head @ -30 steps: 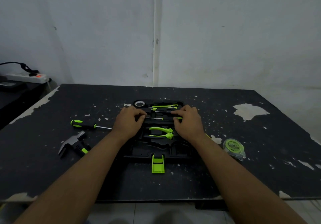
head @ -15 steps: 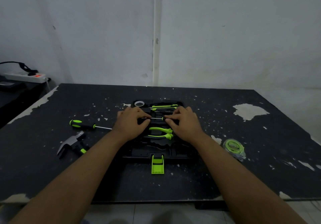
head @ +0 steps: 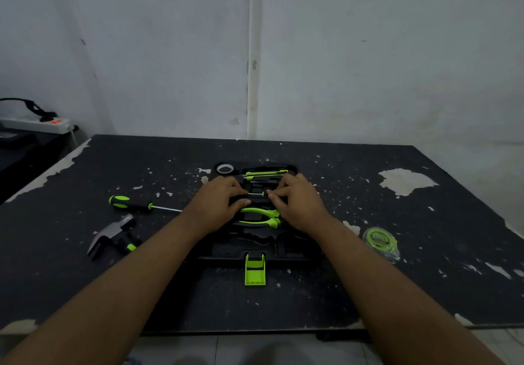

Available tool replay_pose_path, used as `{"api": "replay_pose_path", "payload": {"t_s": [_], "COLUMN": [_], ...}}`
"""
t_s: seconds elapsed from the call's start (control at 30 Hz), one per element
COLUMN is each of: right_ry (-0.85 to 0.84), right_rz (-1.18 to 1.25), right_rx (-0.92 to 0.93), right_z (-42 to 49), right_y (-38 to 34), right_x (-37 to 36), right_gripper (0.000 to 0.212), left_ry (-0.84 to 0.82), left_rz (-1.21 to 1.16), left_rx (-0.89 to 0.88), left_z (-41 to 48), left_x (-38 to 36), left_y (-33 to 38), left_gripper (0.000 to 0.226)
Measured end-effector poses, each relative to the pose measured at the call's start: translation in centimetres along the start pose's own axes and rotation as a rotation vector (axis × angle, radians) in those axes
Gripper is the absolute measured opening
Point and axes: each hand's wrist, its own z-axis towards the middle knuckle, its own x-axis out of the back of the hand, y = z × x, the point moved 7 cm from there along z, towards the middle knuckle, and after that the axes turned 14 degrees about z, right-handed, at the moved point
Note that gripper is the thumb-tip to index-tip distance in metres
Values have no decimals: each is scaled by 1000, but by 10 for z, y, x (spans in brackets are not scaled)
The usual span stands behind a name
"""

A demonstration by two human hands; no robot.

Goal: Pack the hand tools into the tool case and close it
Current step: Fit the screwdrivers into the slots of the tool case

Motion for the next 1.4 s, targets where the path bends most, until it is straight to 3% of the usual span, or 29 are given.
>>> {"api": "replay_pose_path", "payload": {"t_s": [0.43, 0.63, 0.77, 1.07, 1.4], "right_ry": [43, -33, -38, 19, -77], "right_rz": [4, -111, -119, 2, 48], "right_rx": [6, -76, -202, -203, -95], "right_z": [2, -3, -1, 5, 19], "right_y": [1, -10, -19, -66, -128], "right_x": [-1, 2, 6, -15, -68], "right_gripper": [31, 34, 29, 33, 34], "left_ry": [-15, 13, 2, -44, -195], "left_rz": [49, -28, -67, 36, 202], "left_rx": [55, 84, 55, 149, 267], "left_z": [-1, -9, -17, -53, -90], "left_x": [5, 23, 31, 57, 65], "left_y": [-4, -1, -5, -62, -145], "left_gripper": [54, 31, 35, 43, 35]}}
